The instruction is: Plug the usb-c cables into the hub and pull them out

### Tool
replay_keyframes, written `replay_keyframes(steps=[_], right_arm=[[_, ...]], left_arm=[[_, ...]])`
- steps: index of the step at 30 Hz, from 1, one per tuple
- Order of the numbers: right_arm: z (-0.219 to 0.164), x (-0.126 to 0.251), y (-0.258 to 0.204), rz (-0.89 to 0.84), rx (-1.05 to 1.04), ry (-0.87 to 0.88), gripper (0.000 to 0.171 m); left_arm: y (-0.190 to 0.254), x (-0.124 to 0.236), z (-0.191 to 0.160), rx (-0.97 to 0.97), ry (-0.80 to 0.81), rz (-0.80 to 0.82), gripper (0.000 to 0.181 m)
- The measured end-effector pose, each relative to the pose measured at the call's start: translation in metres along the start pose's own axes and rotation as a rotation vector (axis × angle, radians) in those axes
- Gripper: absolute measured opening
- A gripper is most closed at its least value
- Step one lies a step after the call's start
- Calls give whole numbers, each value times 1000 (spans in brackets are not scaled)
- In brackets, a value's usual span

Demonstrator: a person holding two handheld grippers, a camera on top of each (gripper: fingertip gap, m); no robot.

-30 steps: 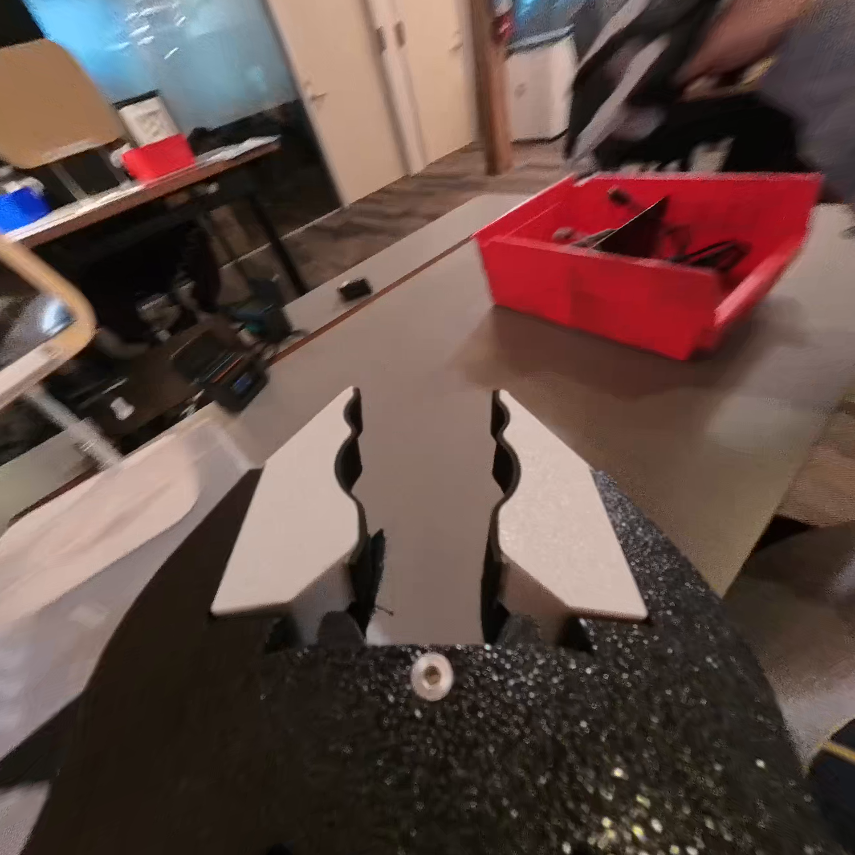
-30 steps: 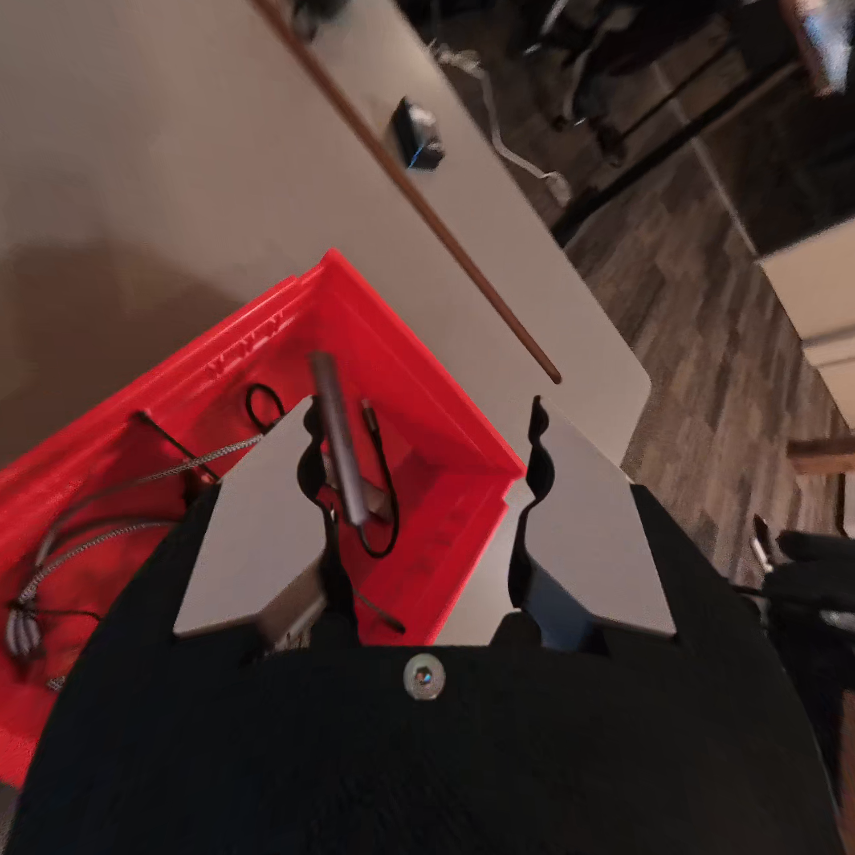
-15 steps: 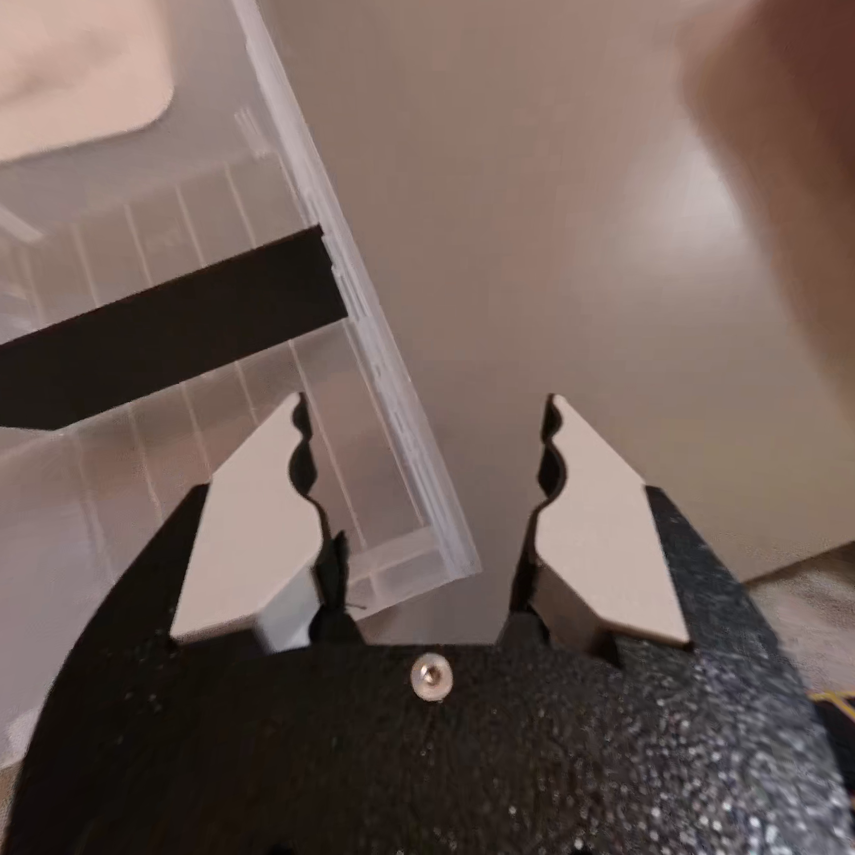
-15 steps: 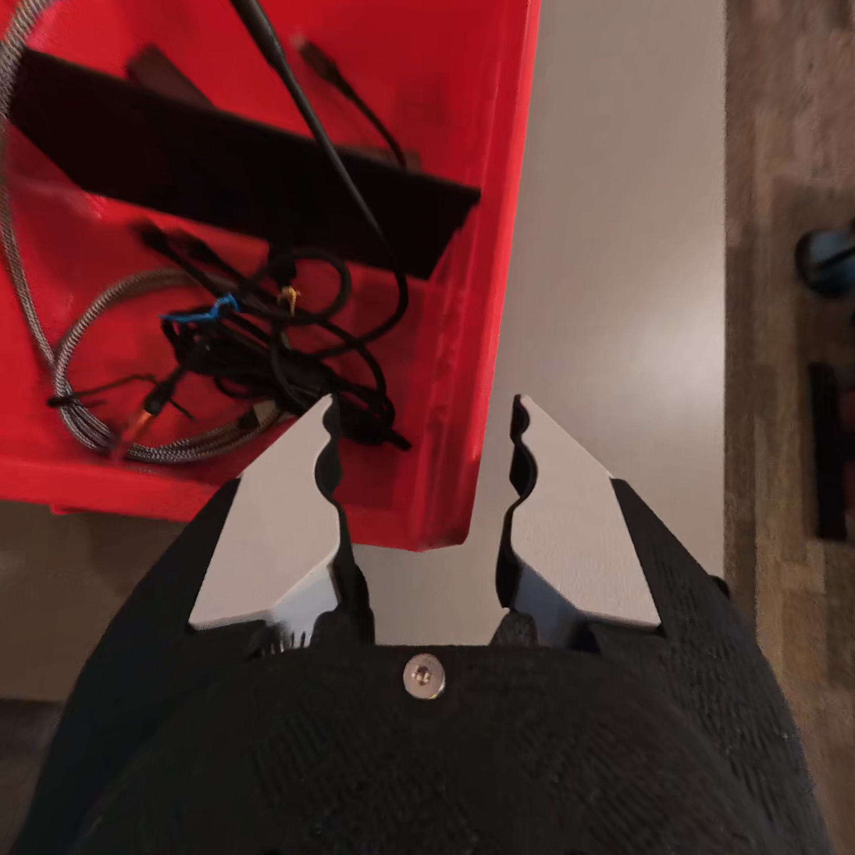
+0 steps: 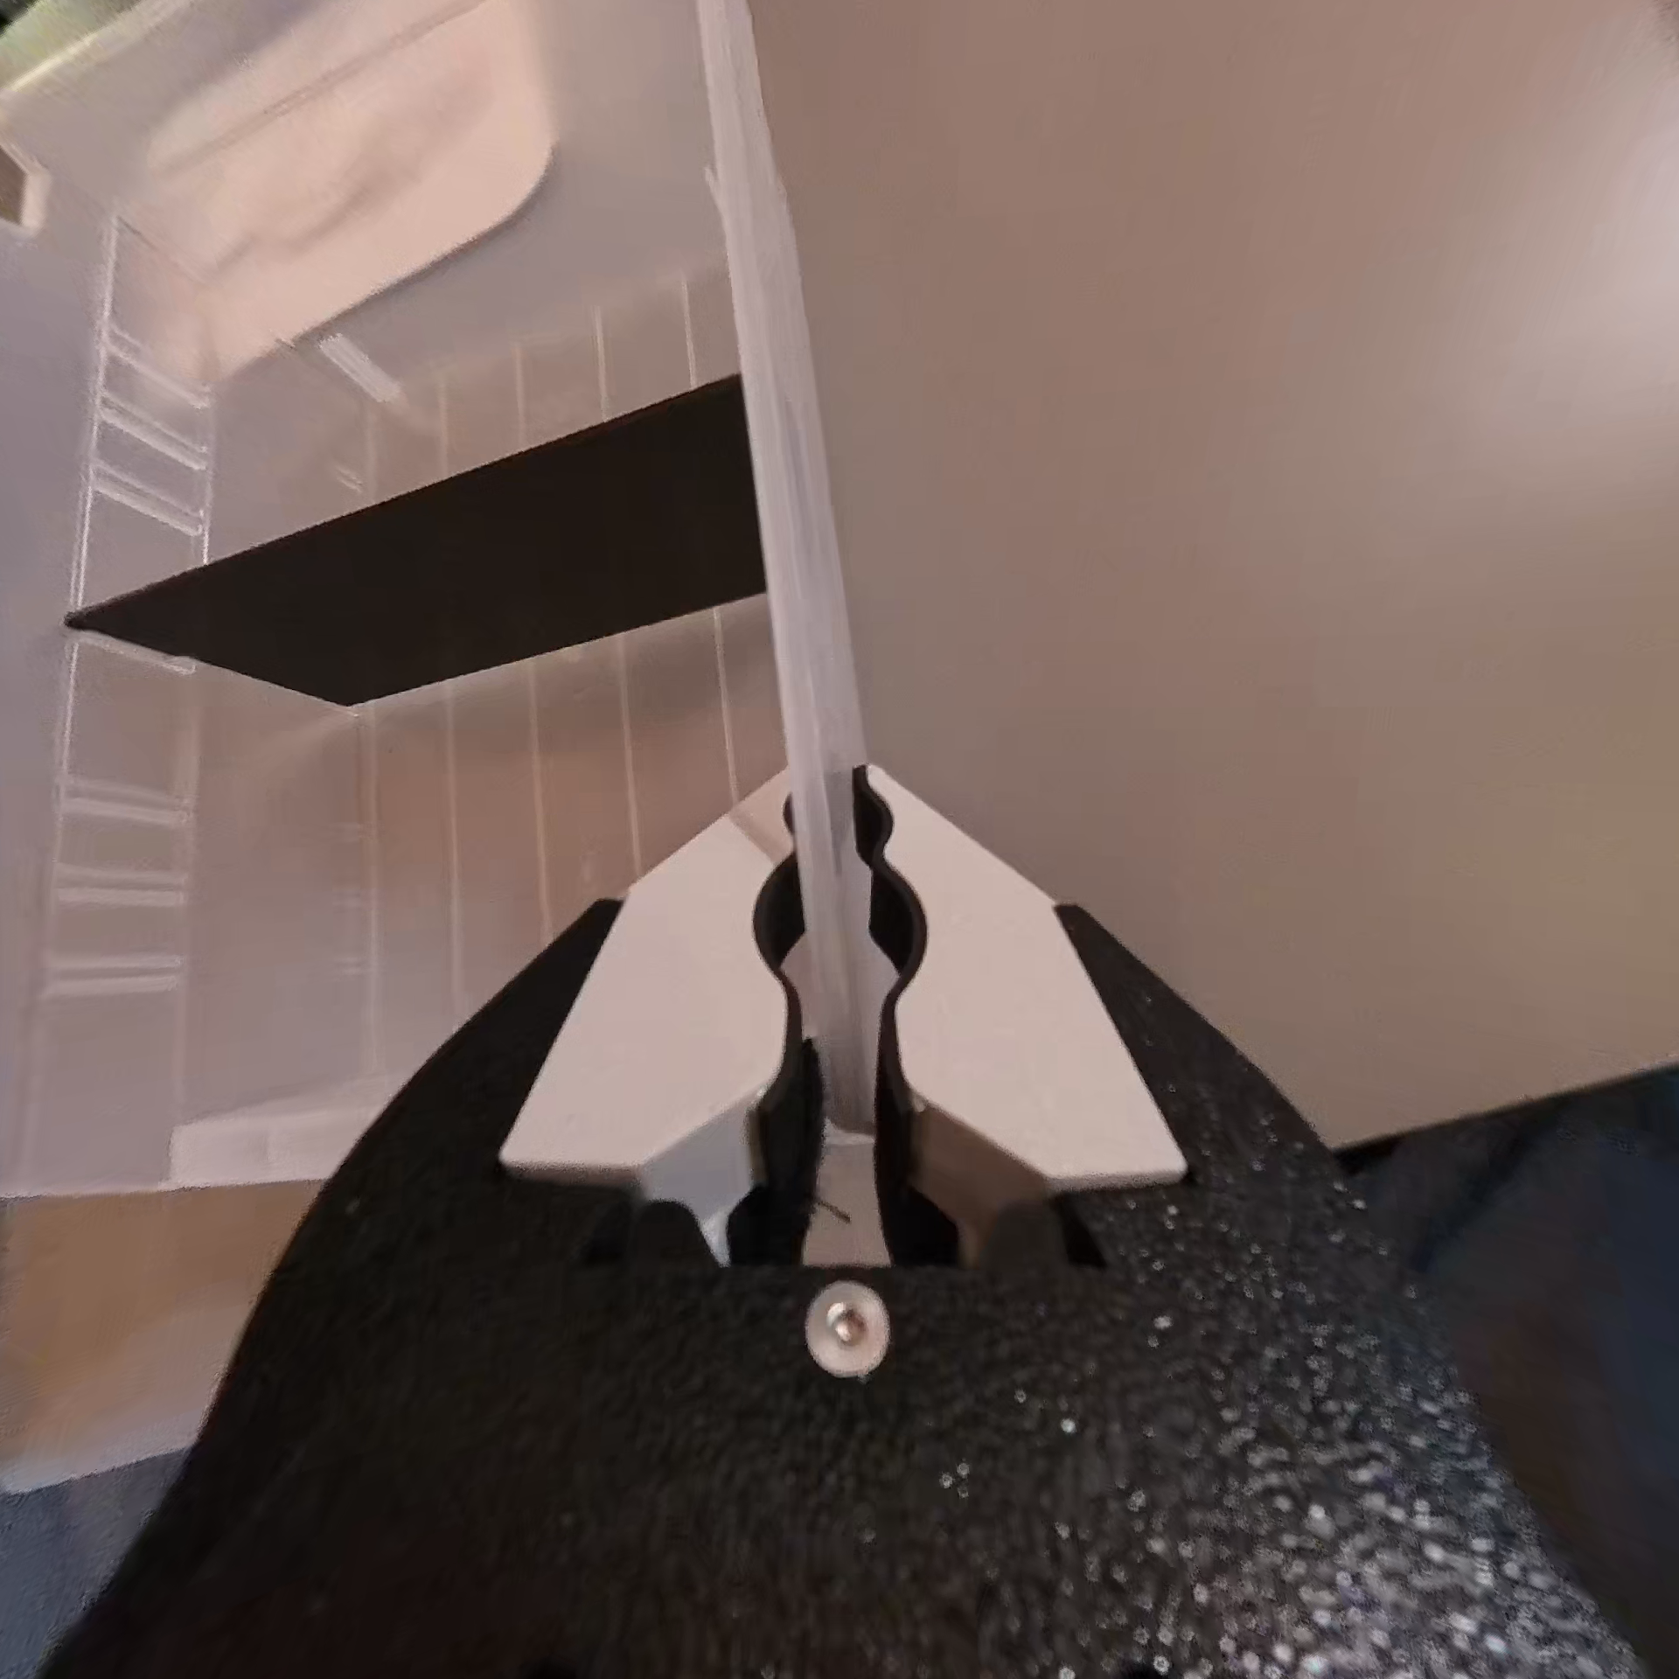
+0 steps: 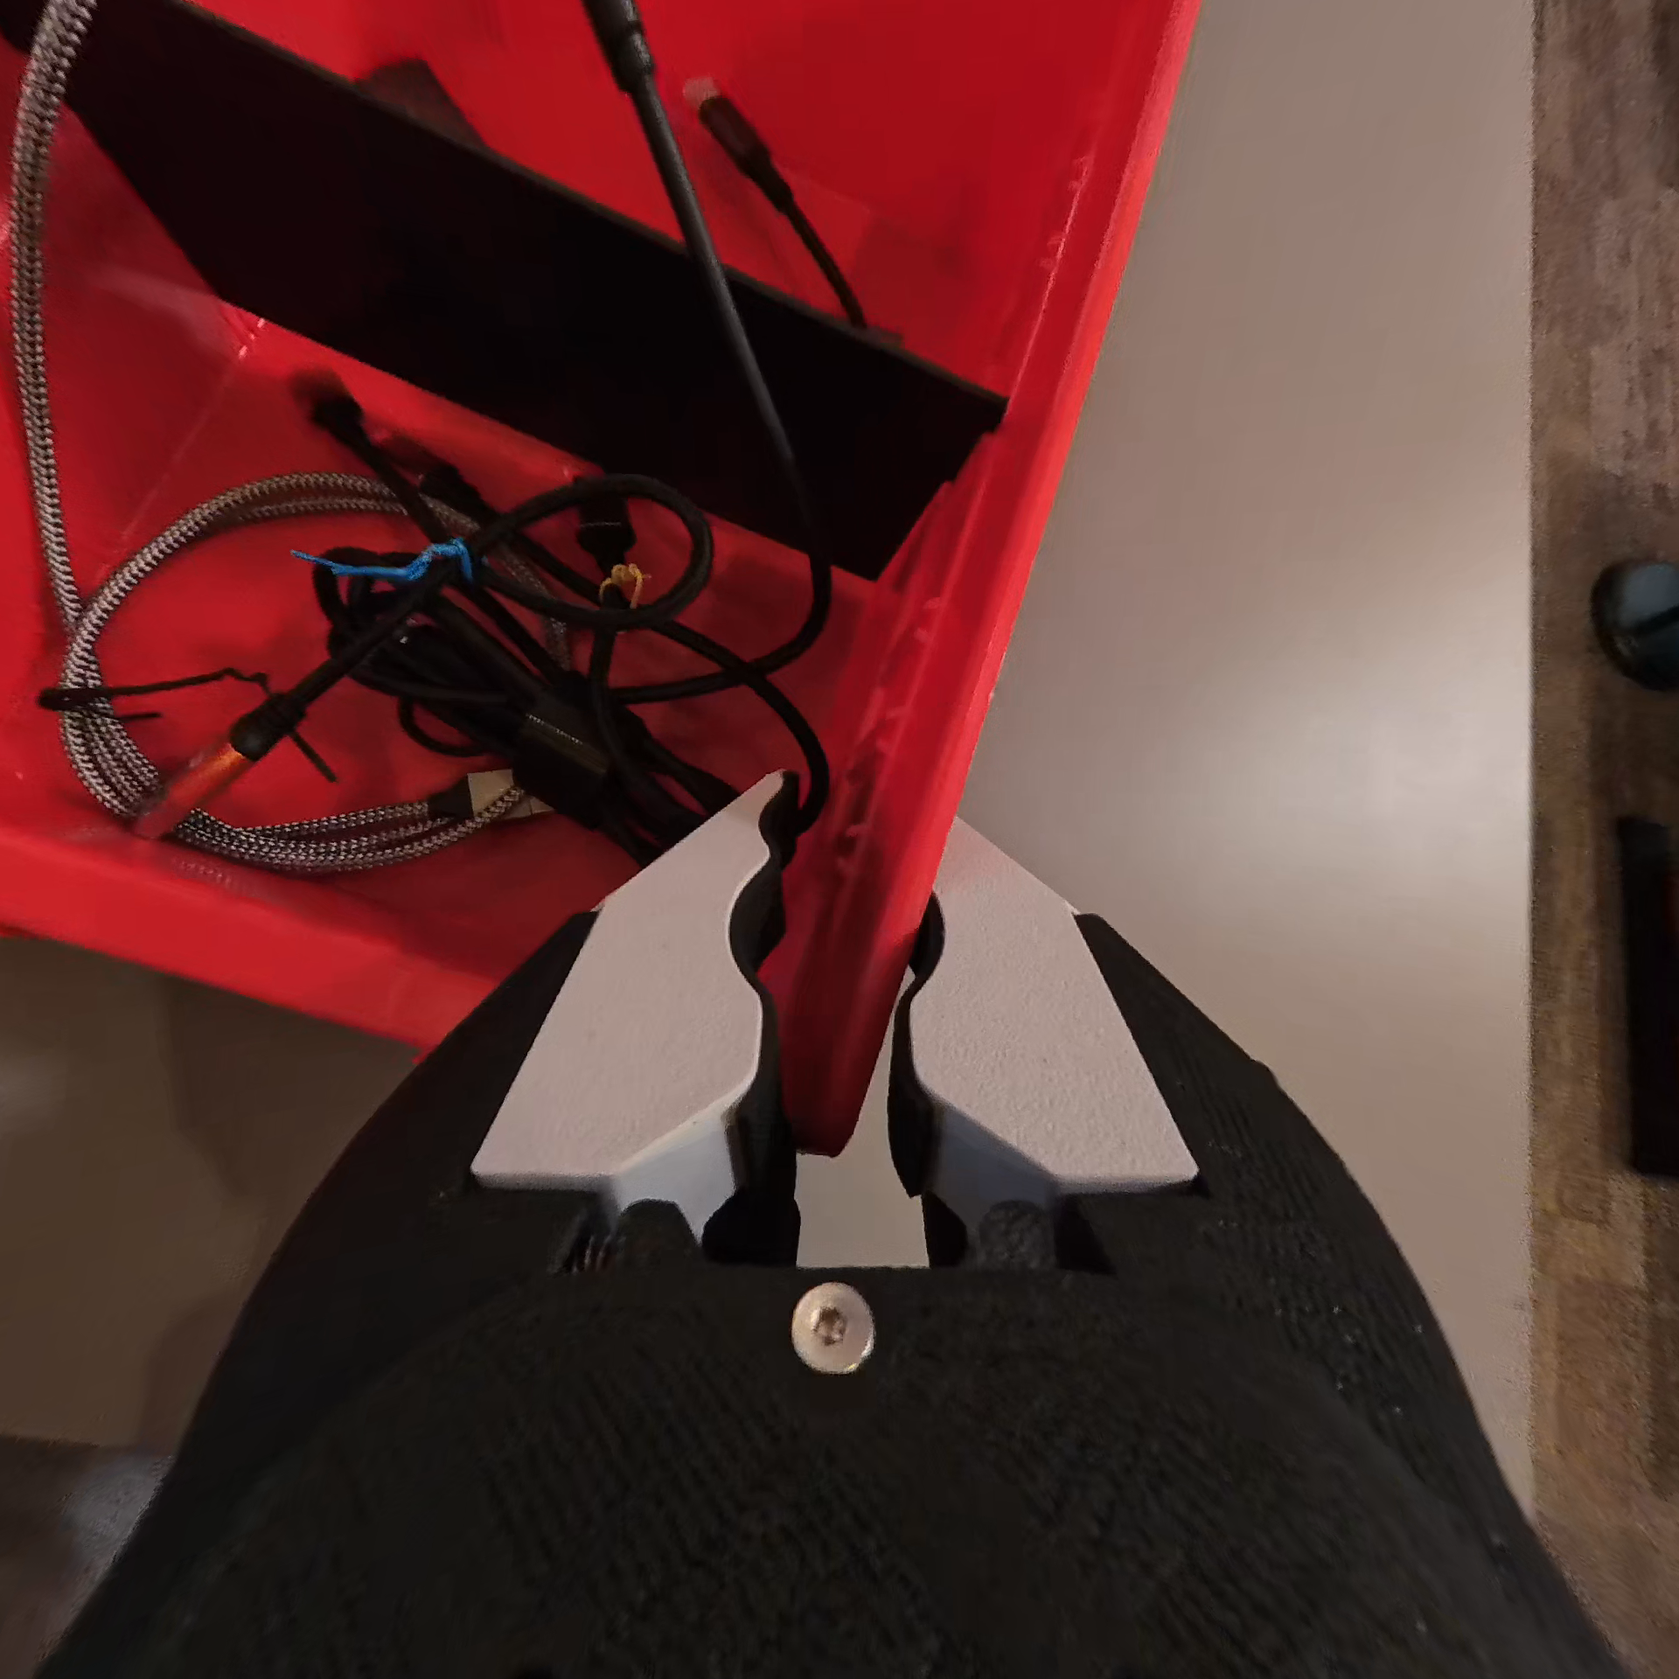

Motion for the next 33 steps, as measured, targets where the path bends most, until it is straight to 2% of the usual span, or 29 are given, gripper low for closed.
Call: replay_keyframes(steps=[8,12,16,19,20,22,23,25,28,30,33], right_arm=[[14,-5,-57,115,34,52,15],[29,-12,-104,172,-5,95,5],[43,-15,-169,279,46,155,7],[53,-14,-221,382,79,211,15],[54,-12,-240,453,88,218,25],[53,-3,-273,629,95,220,56],[53,4,-281,698,89,234,59],[56,19,-276,753,61,304,60],[62,40,-231,678,-27,442,60],[63,59,-189,585,-90,536,60],[55,89,-118,344,-159,624,59]], left_arm=[[9,51,-28,20,211,17,5],[7,76,-36,23,259,101,5],[1,106,-32,0,290,202,4],[-2,128,-19,-6,326,234,4],[-2,134,-13,-13,343,238,4],[1,145,2,-43,380,229,4],[4,149,11,-65,401,215,4],[12,154,33,-113,459,172,5],[33,157,77,-195,582,68,5],[55,157,112,-252,668,-30,5],[98,154,167,-348,750,-217,5]])
Point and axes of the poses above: each gripper's, where its closed fingertips meet, x back along the fingers, z out of its top, y = z × x across the jaws, the point moved 6 cm from there along x, back along the fingers, and after that the axes turned 6 degrees about -x, right-handed, at the moved point
